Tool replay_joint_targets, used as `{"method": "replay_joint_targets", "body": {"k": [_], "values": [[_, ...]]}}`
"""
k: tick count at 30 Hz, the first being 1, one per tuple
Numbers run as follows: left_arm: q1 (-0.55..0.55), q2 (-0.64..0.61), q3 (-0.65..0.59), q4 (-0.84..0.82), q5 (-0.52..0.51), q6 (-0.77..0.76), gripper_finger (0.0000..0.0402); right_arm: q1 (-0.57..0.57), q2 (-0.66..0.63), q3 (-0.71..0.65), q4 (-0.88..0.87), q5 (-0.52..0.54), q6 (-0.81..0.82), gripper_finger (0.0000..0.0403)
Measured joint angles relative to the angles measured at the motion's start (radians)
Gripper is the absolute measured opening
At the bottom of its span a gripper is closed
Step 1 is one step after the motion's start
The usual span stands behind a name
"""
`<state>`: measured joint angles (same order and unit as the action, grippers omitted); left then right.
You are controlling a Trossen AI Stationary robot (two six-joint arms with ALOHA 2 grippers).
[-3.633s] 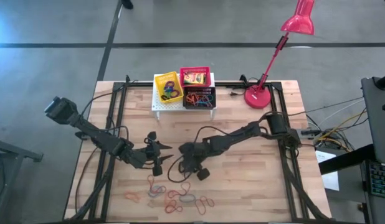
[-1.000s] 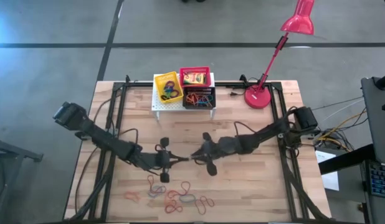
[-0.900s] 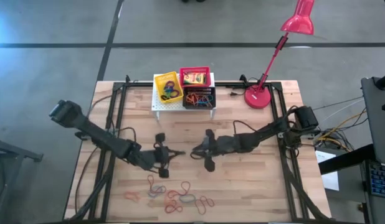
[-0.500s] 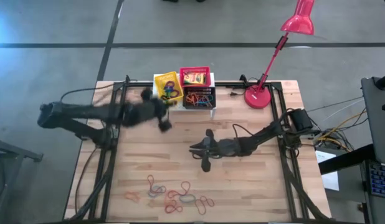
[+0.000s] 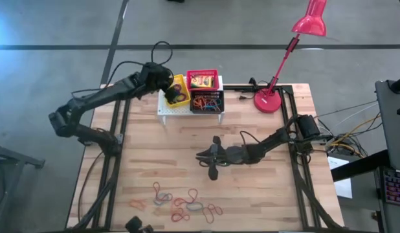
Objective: Pick & Place Office Desk Supplies
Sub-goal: Put the black spring keychain into the yellow bin on the shelf, then put the blue rubber band into the black bin on the shelf
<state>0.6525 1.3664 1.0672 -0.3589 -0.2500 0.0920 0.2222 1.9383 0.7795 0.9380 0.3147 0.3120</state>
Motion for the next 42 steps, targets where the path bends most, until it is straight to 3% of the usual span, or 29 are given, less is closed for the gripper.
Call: {"method": "replay_joint_targets", "body": {"k": [10,18,25,33,38,42], "values": [[-0.049,-0.046,0.000,0.009,0.053,0.036,0.0200,0.000,0.001,0.004,0.002,0.000,0.001,0.0065],[-0.200,-0.230,-0.001,-0.120,0.185,-0.014,0.0213,0.000,0.001,0.004,0.001,-0.001,-0.001,0.0071],[-0.573,-0.357,-0.107,-0.149,0.184,-0.095,0.0183,0.000,0.001,0.004,0.002,-0.001,-0.001,0.0061],[-1.126,-0.301,-0.264,-0.064,-0.142,-0.203,0.0158,0.000,0.001,0.004,0.002,-0.001,-0.001,0.0061],[-1.313,-0.212,-0.293,-0.067,-0.168,-0.482,0.0157,0.000,0.001,0.004,0.002,-0.001,-0.002,0.0059],[-1.405,-0.137,-0.303,-0.097,-0.119,-0.640,0.0157,0.000,0.000,0.004,0.003,-0.001,-0.012,0.0060]]}}
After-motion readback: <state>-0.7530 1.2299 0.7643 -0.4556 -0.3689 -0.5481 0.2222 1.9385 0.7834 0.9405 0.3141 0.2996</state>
